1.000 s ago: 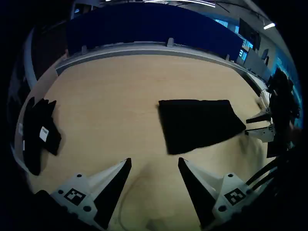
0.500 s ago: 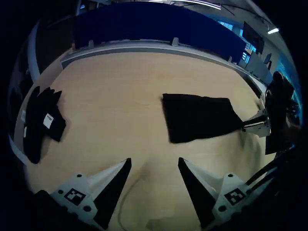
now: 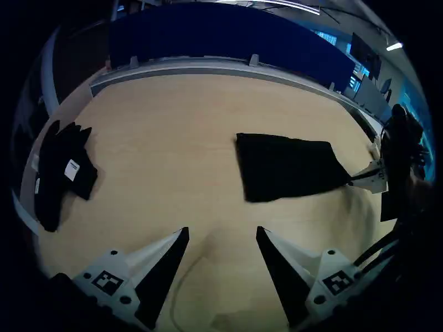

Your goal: Fold towel

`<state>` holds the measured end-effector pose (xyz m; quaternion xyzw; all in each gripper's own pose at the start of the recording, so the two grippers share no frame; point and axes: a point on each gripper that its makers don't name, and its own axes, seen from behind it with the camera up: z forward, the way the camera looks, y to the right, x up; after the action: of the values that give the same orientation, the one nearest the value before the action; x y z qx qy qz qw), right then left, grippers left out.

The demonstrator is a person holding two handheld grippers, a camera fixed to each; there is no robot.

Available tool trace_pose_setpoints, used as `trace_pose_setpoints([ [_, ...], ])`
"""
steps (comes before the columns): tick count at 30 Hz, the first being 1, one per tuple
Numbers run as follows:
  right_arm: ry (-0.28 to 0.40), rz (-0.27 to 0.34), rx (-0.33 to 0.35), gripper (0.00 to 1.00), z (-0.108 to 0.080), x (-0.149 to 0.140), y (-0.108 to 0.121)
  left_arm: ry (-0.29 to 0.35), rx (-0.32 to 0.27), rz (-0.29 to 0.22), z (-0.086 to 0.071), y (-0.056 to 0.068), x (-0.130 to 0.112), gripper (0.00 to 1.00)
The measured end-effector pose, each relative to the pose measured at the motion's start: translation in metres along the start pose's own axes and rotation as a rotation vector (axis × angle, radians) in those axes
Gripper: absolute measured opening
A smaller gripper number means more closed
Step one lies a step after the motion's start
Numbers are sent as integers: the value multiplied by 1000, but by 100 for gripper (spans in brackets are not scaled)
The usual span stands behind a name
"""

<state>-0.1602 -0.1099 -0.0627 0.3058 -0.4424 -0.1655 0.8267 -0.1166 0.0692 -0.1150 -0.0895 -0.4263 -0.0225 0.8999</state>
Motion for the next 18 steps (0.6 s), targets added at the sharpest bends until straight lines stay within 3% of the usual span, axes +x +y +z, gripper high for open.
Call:
trace_pose_setpoints([
  [8,38,-62,-13,4,-17,31,3,10,3,-11,-7,-2,4,90],
  [18,93,-240,-26,3,-36,100,-6,32,17,-58,-16,-11,8,90],
])
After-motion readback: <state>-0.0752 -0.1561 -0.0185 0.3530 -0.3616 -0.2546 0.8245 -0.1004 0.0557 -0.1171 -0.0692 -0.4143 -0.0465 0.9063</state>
